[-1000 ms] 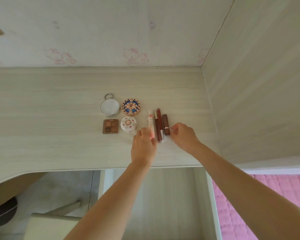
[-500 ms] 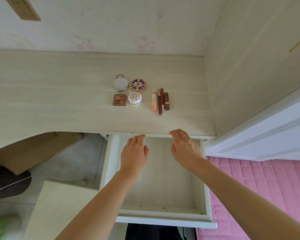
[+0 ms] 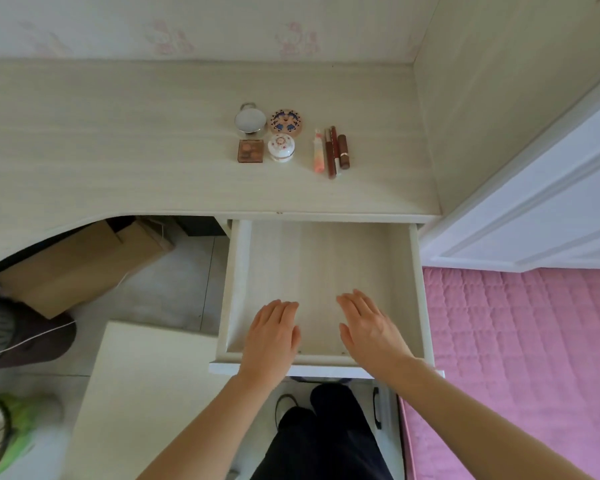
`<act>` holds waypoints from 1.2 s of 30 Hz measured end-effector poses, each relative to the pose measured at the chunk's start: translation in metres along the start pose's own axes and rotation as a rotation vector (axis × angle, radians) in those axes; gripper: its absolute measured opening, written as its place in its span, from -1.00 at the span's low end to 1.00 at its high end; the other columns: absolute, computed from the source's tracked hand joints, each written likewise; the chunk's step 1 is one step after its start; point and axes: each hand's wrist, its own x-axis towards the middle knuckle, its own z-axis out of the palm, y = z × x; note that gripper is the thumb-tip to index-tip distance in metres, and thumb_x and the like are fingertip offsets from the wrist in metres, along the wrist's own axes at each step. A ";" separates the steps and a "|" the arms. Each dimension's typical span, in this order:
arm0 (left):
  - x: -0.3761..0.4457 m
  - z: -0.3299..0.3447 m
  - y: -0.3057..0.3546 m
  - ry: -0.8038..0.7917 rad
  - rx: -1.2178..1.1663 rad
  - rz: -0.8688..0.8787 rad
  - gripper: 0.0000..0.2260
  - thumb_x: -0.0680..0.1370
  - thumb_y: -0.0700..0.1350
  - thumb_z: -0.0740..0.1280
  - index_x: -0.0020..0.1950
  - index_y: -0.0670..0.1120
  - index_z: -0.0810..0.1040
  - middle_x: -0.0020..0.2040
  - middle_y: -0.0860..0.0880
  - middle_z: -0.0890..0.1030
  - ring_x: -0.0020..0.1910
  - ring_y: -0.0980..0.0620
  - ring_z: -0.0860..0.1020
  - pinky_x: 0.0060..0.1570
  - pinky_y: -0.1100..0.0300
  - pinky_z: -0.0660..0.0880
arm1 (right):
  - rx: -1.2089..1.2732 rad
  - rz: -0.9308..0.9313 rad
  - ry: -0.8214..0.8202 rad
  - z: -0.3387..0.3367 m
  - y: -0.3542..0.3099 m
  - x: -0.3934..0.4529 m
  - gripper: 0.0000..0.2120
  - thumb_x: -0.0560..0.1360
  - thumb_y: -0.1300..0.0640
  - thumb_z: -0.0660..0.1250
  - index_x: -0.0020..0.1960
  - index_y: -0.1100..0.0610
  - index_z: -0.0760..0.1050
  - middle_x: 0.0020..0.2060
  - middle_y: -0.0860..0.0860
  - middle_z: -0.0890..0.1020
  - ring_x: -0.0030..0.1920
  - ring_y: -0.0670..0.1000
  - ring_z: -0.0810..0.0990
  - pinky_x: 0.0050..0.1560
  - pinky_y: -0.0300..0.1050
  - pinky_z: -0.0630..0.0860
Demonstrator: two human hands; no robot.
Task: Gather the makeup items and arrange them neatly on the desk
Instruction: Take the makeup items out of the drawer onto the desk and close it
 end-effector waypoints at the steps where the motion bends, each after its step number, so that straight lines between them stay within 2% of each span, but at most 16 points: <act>1: -0.010 0.003 -0.004 -0.025 -0.021 -0.002 -0.66 0.54 -0.12 0.31 0.31 -0.15 0.48 0.20 -0.05 0.59 0.27 -0.08 0.51 0.31 0.04 0.42 | -0.012 -0.003 -0.002 0.005 -0.004 -0.009 -0.53 0.38 0.16 0.47 0.25 0.24 0.48 0.15 0.09 0.60 0.26 0.14 0.53 0.16 -0.02 0.56; 4: -0.039 0.009 -0.015 -0.125 -0.049 0.013 -0.62 0.62 -0.06 0.19 0.43 -0.12 0.36 0.35 -0.05 0.48 0.40 -0.07 0.37 0.42 0.06 0.28 | -0.053 0.030 -0.009 0.021 -0.013 -0.035 -0.50 0.36 0.11 0.50 0.25 0.23 0.50 0.14 0.09 0.61 0.23 0.13 0.56 0.14 -0.02 0.56; 8: -0.070 0.016 -0.024 -0.206 -0.039 -0.016 -0.55 0.65 0.05 0.10 0.51 -0.06 0.27 0.45 -0.02 0.38 0.46 -0.06 0.30 0.44 0.07 0.22 | -0.078 0.093 -0.004 0.041 -0.017 -0.066 -0.46 0.35 0.09 0.52 0.27 0.24 0.49 0.15 0.10 0.61 0.21 0.16 0.58 0.13 0.03 0.56; 12: -0.087 0.026 -0.026 -0.250 0.076 -0.006 -0.53 0.61 0.10 -0.02 0.42 -0.06 0.42 0.33 -0.05 0.52 0.34 -0.09 0.47 0.31 0.03 0.39 | -0.109 0.142 -0.021 0.056 -0.014 -0.090 -0.42 0.38 0.10 0.49 0.35 0.20 0.43 0.21 0.11 0.58 0.24 0.17 0.55 0.20 0.10 0.53; 14: -0.088 0.032 -0.027 -0.234 0.115 0.008 -0.56 0.60 0.07 0.04 0.37 -0.08 0.46 0.30 -0.07 0.55 0.31 -0.12 0.50 0.28 -0.02 0.45 | -0.120 0.163 -0.036 0.062 -0.010 -0.097 -0.40 0.39 0.13 0.47 0.38 0.17 0.40 0.24 0.11 0.56 0.27 0.18 0.53 0.24 0.15 0.49; 16: -0.085 0.037 -0.028 -0.225 0.133 0.019 -0.61 0.58 0.01 0.21 0.37 -0.09 0.46 0.31 -0.09 0.53 0.31 -0.14 0.48 0.28 -0.06 0.44 | -0.128 0.173 -0.043 0.067 -0.004 -0.101 -0.40 0.38 0.16 0.47 0.39 0.15 0.38 0.26 0.11 0.54 0.30 0.19 0.50 0.28 0.18 0.44; 19: -0.079 0.040 -0.028 -0.248 0.160 0.023 -0.55 0.47 -0.07 0.42 0.35 -0.11 0.48 0.29 -0.10 0.55 0.29 -0.17 0.50 0.24 -0.09 0.46 | -0.129 0.192 -0.028 0.070 0.006 -0.103 -0.40 0.37 0.20 0.47 0.37 0.15 0.40 0.24 0.11 0.56 0.29 0.22 0.50 0.27 0.23 0.43; 24: -0.068 0.045 -0.033 -0.269 0.196 0.013 -0.46 0.31 -0.25 0.57 0.27 -0.10 0.55 0.20 -0.07 0.61 0.17 -0.13 0.58 0.13 -0.05 0.54 | -0.123 0.144 -0.042 0.072 0.015 -0.100 -0.38 0.26 0.33 0.51 0.29 0.13 0.47 0.15 0.12 0.60 0.20 0.21 0.57 0.20 0.24 0.49; 27: -0.064 0.041 -0.033 -0.311 0.210 0.018 -0.42 0.23 -0.28 0.61 0.23 -0.08 0.58 0.15 -0.07 0.64 0.11 -0.12 0.62 0.06 -0.02 0.58 | -0.128 0.141 -0.050 0.069 0.018 -0.094 -0.33 0.14 0.40 0.55 0.21 0.11 0.52 0.05 0.08 0.64 0.10 0.15 0.62 0.14 0.18 0.52; 31: -0.064 0.033 -0.031 -0.319 0.236 0.069 -0.35 0.13 -0.34 0.61 0.20 -0.12 0.60 0.09 -0.10 0.66 0.01 -0.13 0.64 -0.06 -0.02 0.61 | -0.100 0.090 -0.072 0.063 0.024 -0.093 -0.26 0.07 0.41 0.55 0.22 0.08 0.53 0.02 0.03 0.64 0.03 0.09 0.64 0.09 0.12 0.57; 36: -0.063 0.027 -0.029 -0.297 0.263 0.096 -0.32 0.10 -0.37 0.56 0.21 -0.15 0.57 0.02 -0.10 0.63 -0.05 -0.14 0.63 -0.06 -0.04 0.60 | -0.125 0.048 -0.042 0.061 0.028 -0.092 -0.21 -0.01 0.46 0.50 0.20 0.12 0.55 -0.03 0.05 0.65 -0.06 0.13 0.65 -0.02 0.11 0.59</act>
